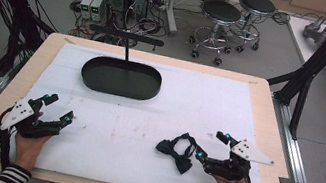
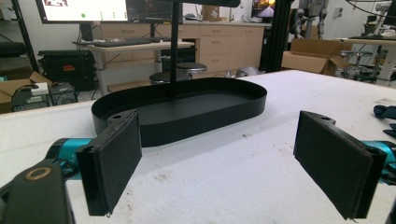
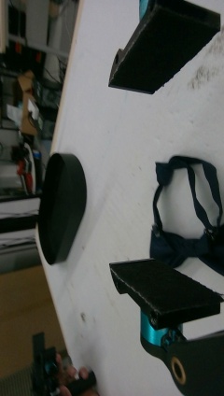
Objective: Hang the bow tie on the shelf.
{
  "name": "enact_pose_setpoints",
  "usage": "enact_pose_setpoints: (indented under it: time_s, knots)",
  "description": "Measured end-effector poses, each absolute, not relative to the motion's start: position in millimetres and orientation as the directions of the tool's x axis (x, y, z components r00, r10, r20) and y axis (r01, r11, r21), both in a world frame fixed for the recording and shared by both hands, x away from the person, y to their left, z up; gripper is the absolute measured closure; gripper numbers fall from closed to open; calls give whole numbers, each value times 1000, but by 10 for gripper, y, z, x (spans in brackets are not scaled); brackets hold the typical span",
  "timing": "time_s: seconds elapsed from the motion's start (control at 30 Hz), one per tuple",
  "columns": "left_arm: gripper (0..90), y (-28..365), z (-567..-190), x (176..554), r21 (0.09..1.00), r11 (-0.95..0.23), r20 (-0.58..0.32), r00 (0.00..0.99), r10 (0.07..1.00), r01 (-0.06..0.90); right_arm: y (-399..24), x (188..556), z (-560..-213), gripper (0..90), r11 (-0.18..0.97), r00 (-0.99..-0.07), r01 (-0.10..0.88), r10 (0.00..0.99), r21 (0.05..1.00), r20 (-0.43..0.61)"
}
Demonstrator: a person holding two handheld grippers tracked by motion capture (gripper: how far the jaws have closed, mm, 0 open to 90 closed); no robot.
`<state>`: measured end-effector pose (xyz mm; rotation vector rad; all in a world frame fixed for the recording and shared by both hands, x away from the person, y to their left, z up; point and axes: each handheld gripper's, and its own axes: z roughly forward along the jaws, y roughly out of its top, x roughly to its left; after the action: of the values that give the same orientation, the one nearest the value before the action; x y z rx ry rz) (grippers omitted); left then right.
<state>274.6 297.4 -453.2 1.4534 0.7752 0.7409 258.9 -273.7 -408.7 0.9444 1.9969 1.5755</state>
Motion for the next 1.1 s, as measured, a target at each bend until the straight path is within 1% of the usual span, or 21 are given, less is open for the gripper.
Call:
enact_pose_setpoints:
  time_s: [0.03,0.1,0.13,0.17,0.2,0.27,0.3,0.33,0.5,0.53,0.6,0.67,0.77,0.8,0.83,0.9,1.1]
  knots:
    - [155,2974,-4532,2747,1000,-6,-10,565,825,28,-2689,2593,-4060,93,171,-700,264,711,949,66]
    - [155,2973,-4532,2747,1000,-6,-10,565,825,27,-2647,2599,-4022,94,213,-720,279,692,936,57]
    - [155,2974,-4532,2747,1000,-9,-8,565,825,27,-2647,2599,-4022,94,213,-720,279,692,936,57]
    - [155,2972,-4531,2746,1000,-6,-10,565,825,27,-2604,2605,-3981,152,246,-742,293,668,924,57]
    - [155,2973,-4532,2747,1000,-5,-11,565,825,28,-2584,2617,-3965,158,269,-763,289,645,919,51]
    - [155,2975,-4532,2747,1000,-4,-13,564,826,30,-2517,2627,-3939,155,310,-774,312,631,898,51]
    - [155,2975,-4532,2747,1000,-4,-13,564,826,30,-2517,2627,-3939,155,310,-774,312,631,898,51]
    - [155,2975,-4532,2747,1000,-5,-13,564,826,30,-2455,2643,-3929,153,349,-782,316,622,882,34]
    - [155,2973,-4532,2748,1000,-5,-12,565,825,28,-2357,2686,-3934,154,372,-791,343,609,863,51]
    - [155,2975,-4532,2747,1000,-6,-12,564,826,30,-2309,2702,-3937,161,398,-796,347,603,849,42]
    - [156,2975,-4532,2748,1000,-4,-13,564,825,30,-2287,2707,-3937,172,411,-800,348,599,843,38]
    - [157,2976,-4532,2748,1000,-4,-14,564,826,31,-2227,2723,-3948,213,451,-815,359,578,817,39]
    - [157,2973,-4532,2748,1000,-3,-14,564,826,30,-2188,2737,-3954,236,480,-824,369,565,796,41]
    - [157,2973,-4531,2747,1000,-7,-11,565,825,29,-2127,2745,-3958,249,528,-837,380,546,760,39]
    - [157,2973,-4531,2747,1000,-7,-11,565,825,29,-2127,2745,-3958,249,528,-837,380,546,760,39]
    - [157,2972,-4531,2747,1000,-6,-11,564,825,28,-2041,2753,-3972,260,577,-851,379,524,723,28]
    - [157,2973,-4530,2746,999,-12,-7,565,825,30,-1960,2767,-4002,286,612,-857,384,515,691,20]
